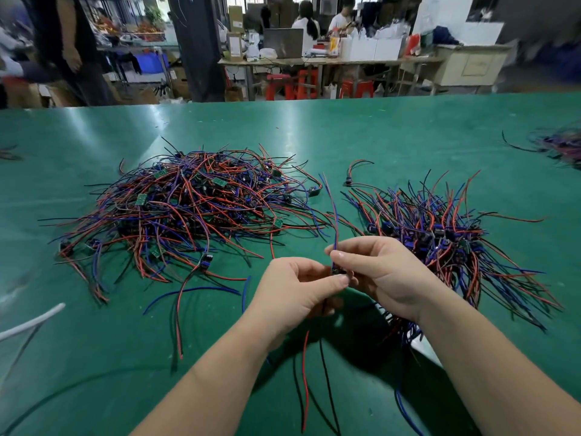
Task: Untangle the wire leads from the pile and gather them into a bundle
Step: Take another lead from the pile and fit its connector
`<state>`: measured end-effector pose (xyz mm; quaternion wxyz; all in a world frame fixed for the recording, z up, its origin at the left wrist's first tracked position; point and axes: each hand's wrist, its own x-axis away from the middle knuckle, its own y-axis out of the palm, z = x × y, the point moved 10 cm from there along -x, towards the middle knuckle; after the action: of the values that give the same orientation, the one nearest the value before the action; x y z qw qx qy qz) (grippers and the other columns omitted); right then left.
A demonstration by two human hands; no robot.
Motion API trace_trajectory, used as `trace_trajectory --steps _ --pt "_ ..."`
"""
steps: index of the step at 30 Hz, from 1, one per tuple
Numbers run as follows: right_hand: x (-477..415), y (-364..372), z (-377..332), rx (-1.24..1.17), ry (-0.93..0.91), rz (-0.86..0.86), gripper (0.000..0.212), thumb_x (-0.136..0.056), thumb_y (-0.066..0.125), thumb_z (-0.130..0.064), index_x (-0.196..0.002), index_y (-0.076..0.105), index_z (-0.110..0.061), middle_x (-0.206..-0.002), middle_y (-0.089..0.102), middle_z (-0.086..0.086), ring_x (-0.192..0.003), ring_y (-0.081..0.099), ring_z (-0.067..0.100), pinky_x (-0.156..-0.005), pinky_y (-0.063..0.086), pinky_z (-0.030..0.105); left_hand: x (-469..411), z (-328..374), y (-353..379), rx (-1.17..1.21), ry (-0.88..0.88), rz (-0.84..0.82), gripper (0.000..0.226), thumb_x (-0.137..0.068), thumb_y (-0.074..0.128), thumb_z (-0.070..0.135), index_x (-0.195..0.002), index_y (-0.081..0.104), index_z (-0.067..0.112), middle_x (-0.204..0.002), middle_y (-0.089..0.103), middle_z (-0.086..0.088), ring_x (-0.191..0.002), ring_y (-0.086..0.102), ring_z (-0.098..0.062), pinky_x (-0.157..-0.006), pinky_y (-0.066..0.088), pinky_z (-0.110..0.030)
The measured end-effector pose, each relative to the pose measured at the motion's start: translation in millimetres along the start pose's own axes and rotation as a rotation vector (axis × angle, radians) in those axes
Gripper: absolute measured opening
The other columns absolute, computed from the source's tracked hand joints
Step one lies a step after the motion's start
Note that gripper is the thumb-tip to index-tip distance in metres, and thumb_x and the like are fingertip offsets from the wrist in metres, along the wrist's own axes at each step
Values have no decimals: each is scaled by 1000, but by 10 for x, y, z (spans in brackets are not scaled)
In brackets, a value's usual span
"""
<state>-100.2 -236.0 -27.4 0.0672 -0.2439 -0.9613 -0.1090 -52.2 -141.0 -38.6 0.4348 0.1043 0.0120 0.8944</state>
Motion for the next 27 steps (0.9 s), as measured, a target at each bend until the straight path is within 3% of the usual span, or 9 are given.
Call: trace_trajectory --steps 3,13,16,19,22,24,27 --pt "-1 -44 -33 30 -18 49 1 -74 68 -3 -75 68 -3 -61 60 6 -52 47 11 -48 37 18 12 41 21 -21 28 15 7 -80 73 7 -79 67 4 -61 68 -2 -47 62 -12 -45 50 -20" --pt "37 -645 -323 -192 -95 301 10 -87 57 4 -83 65 -2 -60 64 3 -50 54 7 -47 44 14 124 -104 258 -123 -135 -239 16 -74 78 8 -64 68 14 -64 69 -6 -56 68 -16 -52 53 -22" --pt "-5 -587 -252 -171 -43 265 16 -93 52 -3 -83 64 -1 -64 62 6 -48 55 8 -44 45 14 113 -47 230 -144 -85 -198 18 -74 79 9 -62 67 15 -64 69 -7 -56 67 -17 -54 53 -25" --pt "-33 -468 -87 -51 109 176 31 -96 50 -26 -89 63 1 -69 64 11 -47 54 11 -42 43 16 82 50 174 -82 -1 -109 12 -77 76 7 -73 65 9 -64 68 -6 -55 67 -16 -53 54 -24" --pt "9 -311 35 156 208 23 50 -76 61 -49 -83 66 0 -67 64 10 -49 52 13 -45 43 18 53 66 132 -15 34 -51 10 -78 73 5 -78 64 4 -62 67 -6 -55 66 -16 -55 55 -24" --pt "39 -199 63 231 198 -64 52 -61 68 -50 -78 69 -1 -62 60 7 -49 49 11 -46 41 18 43 66 145 -24 47 -59 9 -78 73 5 -78 64 3 -61 67 -5 -55 66 -15 -54 53 -24" --pt "49 -90 11 241 102 -125 32 -63 72 -33 -75 73 -3 -60 56 6 -46 42 7 -44 34 15 72 8 240 -91 16 -143 11 -79 74 7 -72 65 7 -58 66 -4 -50 64 -11 -46 48 -18"
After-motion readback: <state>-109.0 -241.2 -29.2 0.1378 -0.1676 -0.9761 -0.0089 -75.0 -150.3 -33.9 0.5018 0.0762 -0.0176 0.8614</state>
